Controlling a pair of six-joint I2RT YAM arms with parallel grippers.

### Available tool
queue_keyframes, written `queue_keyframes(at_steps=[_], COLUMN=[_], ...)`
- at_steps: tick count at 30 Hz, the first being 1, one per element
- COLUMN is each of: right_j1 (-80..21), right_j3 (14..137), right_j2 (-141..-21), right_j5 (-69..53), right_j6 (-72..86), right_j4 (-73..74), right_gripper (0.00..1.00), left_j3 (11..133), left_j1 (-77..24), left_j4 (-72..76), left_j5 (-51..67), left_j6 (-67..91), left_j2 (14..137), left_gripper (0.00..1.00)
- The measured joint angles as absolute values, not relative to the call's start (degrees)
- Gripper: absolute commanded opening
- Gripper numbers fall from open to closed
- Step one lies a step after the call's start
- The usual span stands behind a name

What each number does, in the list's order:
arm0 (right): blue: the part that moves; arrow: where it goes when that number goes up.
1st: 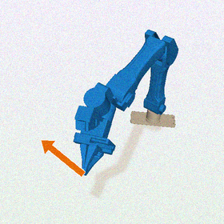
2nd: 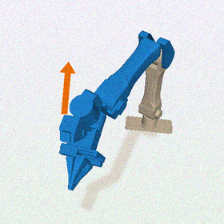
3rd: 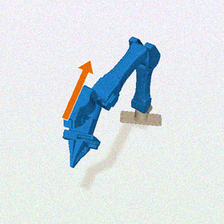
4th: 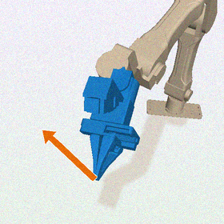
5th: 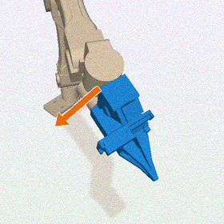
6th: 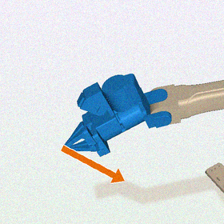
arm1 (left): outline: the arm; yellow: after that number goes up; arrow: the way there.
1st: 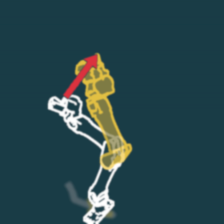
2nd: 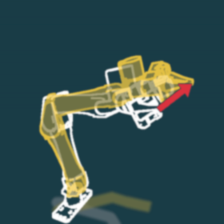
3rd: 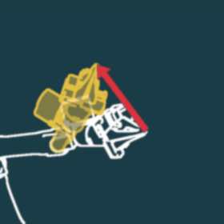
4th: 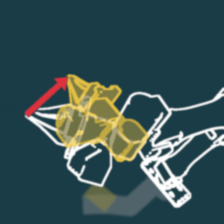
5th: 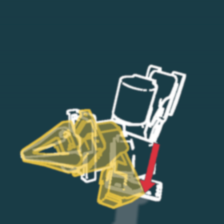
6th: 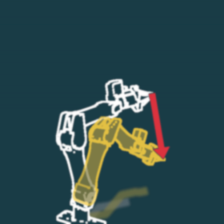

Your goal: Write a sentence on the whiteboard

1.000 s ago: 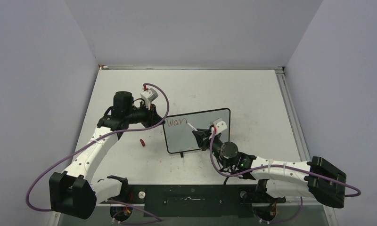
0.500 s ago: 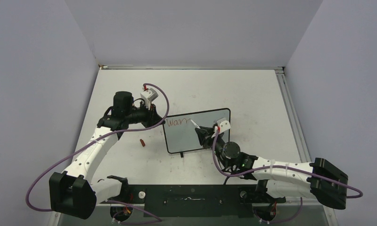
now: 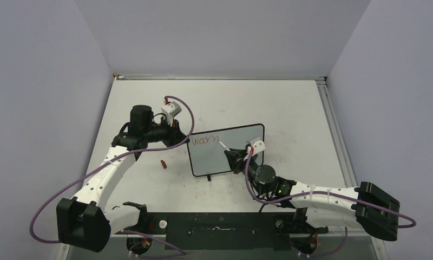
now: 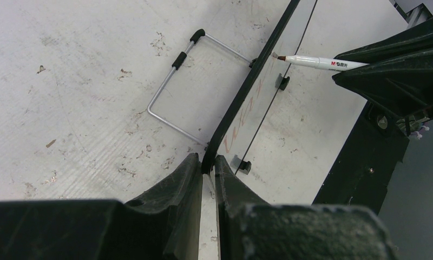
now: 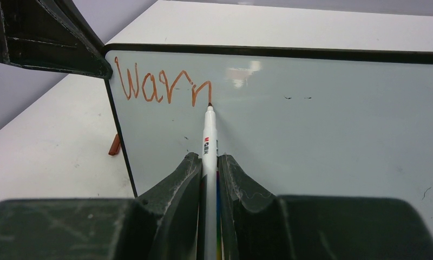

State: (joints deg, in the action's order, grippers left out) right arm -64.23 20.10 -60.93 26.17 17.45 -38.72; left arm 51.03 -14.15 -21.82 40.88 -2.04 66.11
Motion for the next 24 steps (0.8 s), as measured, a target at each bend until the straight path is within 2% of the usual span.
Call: queue_keyframes(at_steps=[24], right_j1=[-64.23], right_j3=[20.62], right_j2=[-60.93], right_j5=[27.51], right_j6=[13.93], right_j4=[-40.25], right_gripper=[0.05], left_j3=[51.03], left_j1=[-14.15], left_j4=[-21.82], left_j5=[40.86], left_j6=[-2.04], left_j2=[66.11], left_gripper=[0.00])
